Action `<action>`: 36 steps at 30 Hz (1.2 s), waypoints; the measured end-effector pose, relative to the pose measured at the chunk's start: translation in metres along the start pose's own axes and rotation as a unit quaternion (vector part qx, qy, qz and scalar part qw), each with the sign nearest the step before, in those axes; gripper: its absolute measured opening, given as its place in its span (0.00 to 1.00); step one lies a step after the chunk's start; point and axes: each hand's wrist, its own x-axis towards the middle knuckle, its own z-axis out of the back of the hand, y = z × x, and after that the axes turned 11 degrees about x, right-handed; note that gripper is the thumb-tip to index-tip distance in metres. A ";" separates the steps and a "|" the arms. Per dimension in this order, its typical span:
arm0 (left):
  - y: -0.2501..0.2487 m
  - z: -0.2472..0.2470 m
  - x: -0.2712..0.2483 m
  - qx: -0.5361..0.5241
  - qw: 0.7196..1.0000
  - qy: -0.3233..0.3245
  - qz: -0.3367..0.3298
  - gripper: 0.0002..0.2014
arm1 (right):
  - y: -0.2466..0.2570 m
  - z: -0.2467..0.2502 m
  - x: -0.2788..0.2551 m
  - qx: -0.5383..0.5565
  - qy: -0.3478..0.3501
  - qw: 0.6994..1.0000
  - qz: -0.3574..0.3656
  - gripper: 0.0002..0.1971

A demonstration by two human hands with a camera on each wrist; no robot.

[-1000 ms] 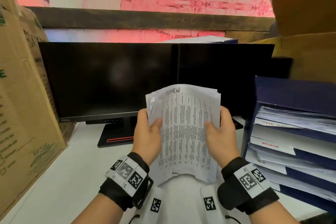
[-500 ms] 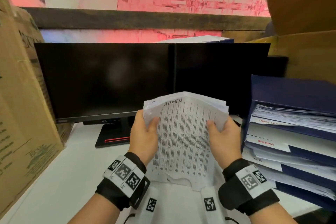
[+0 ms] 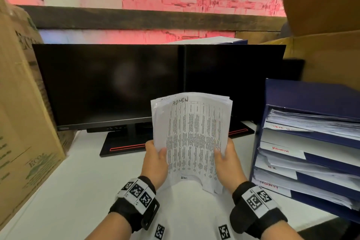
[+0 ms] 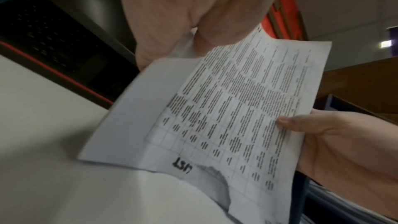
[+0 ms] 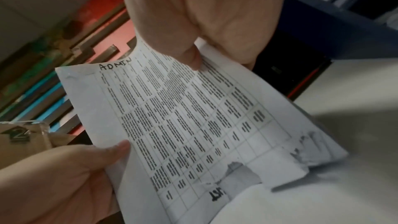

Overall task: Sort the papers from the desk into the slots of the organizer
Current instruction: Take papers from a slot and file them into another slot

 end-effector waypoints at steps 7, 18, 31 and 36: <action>0.013 -0.005 -0.004 0.007 0.999 0.011 0.042 0.15 | -0.006 0.001 -0.007 0.014 -0.011 0.999 -0.032 0.18; -0.010 -0.006 -0.034 0.025 0.999 0.044 -0.003 0.15 | 0.015 0.043 -0.046 -0.031 -0.071 0.997 -0.010 0.18; -0.055 -0.083 -0.099 0.039 0.981 0.181 -0.052 0.12 | 0.028 0.158 -0.128 -0.092 -0.136 0.984 -0.063 0.21; -0.068 -0.110 -0.117 0.078 0.965 0.246 -0.053 0.15 | 0.029 0.194 -0.149 -0.114 -0.142 0.976 -0.117 0.16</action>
